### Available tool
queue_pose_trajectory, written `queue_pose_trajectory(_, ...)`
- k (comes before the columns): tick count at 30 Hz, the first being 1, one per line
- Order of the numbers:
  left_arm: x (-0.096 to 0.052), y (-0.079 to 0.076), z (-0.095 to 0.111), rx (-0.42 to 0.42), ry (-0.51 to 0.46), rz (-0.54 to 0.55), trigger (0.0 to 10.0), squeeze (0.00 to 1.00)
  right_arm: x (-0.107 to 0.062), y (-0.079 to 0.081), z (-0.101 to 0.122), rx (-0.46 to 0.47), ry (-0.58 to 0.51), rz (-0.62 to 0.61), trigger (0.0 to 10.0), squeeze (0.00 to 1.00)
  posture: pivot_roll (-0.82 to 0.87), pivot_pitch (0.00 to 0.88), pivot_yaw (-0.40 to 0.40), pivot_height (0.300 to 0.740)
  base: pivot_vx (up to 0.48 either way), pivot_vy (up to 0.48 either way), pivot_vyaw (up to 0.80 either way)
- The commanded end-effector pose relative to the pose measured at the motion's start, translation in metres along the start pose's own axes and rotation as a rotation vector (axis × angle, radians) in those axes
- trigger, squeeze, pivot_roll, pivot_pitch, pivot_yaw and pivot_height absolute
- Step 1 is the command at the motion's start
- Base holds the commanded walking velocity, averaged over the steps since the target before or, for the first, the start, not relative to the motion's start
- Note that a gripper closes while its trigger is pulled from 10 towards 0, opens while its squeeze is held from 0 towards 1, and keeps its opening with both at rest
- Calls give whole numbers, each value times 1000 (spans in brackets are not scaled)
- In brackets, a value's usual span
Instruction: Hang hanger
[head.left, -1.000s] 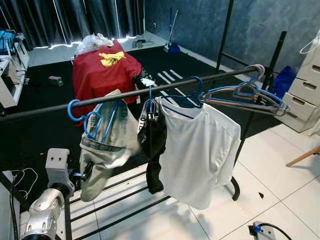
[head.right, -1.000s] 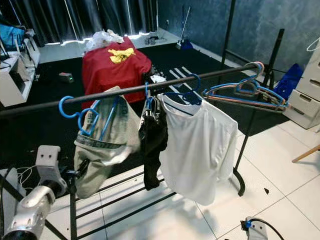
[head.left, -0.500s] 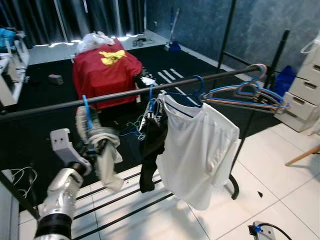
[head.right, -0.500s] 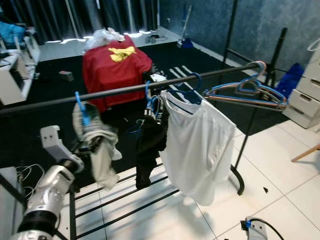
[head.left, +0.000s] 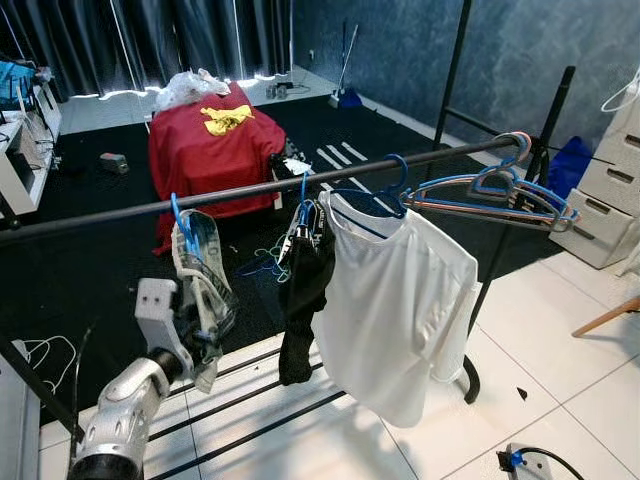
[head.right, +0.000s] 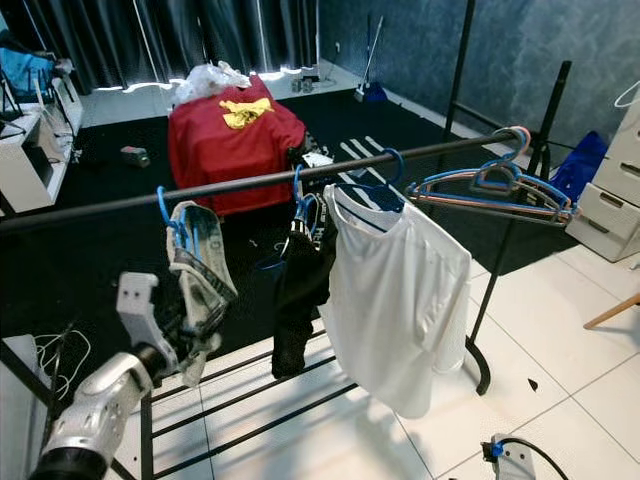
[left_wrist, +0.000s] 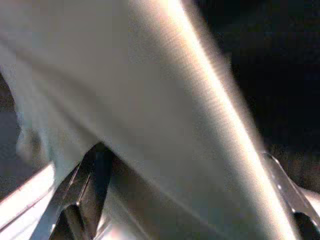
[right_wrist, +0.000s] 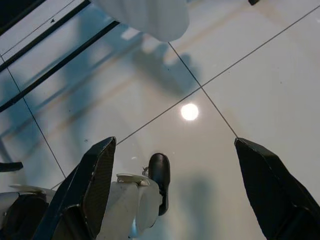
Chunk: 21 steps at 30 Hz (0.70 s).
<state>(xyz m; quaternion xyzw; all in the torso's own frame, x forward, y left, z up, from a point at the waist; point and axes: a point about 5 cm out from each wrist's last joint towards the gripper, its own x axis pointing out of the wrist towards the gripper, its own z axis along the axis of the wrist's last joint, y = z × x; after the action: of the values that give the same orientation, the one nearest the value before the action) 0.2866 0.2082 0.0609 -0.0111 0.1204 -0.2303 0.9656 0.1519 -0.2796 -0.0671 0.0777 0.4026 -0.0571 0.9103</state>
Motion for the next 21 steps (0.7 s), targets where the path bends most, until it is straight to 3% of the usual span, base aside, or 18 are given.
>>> queue_pose_trajectory(1,-13,-2,-29,69,180,-54,10000,0,0,0,1,8,-6,0,10000,0,160,0,16,740,0,0,0)
queue_pose_trajectory(2,-21,-1,-38,92,230,-62,10000,0,0,0,1,8,-6,0,10000,0,160,0,17,740,0,0,0)
queue_pose_trajectory(7,-32,4,-46,102,274,-34,10000,0,0,0,2,7,-6,0,10000,0,164,0,15,740,0,0,0)
queue_pose_trajectory(8,-39,7,-54,141,343,-27,10000,0,1,0,2,5,-5,0,10000,0,171,0,14,740,0,0,0)
queue_pose_trajectory(9,-39,7,-54,141,343,-27,10000,0,1,0,2,5,-5,0,10000,0,171,0,14,740,0,0,0)
queue_pose_trajectory(10,-48,11,-69,196,468,-12,10000,0,1,0,2,3,-3,2,10000,0,175,0,14,740,0,0,0)
queue_pose_trajectory(12,-48,11,-69,196,468,-12,10000,0,1,0,2,3,-3,2,10000,0,175,0,14,740,0,0,0)
queue_pose_trajectory(13,-58,14,-88,226,608,35,10000,0,1,0,2,0,0,3,10000,0,178,0,12,740,0,0,0)
queue_pose_trajectory(14,-61,13,-102,175,669,102,10000,0,1,1,3,-1,2,4,10000,0,171,0,13,740,0,0,0)
queue_pose_trajectory(17,-60,9,-111,130,688,150,10000,0,2,1,3,-2,2,5,10000,0,168,0,14,740,0,0,0)
queue_pose_trajectory(19,-47,-4,-119,74,691,206,10000,0,2,2,4,-4,3,6,10000,0,177,0,8,740,-240,0,0)
queue_pose_trajectory(21,-43,-7,-121,74,696,220,10000,0,2,2,4,-6,4,6,10000,0,177,0,8,740,-480,0,0)
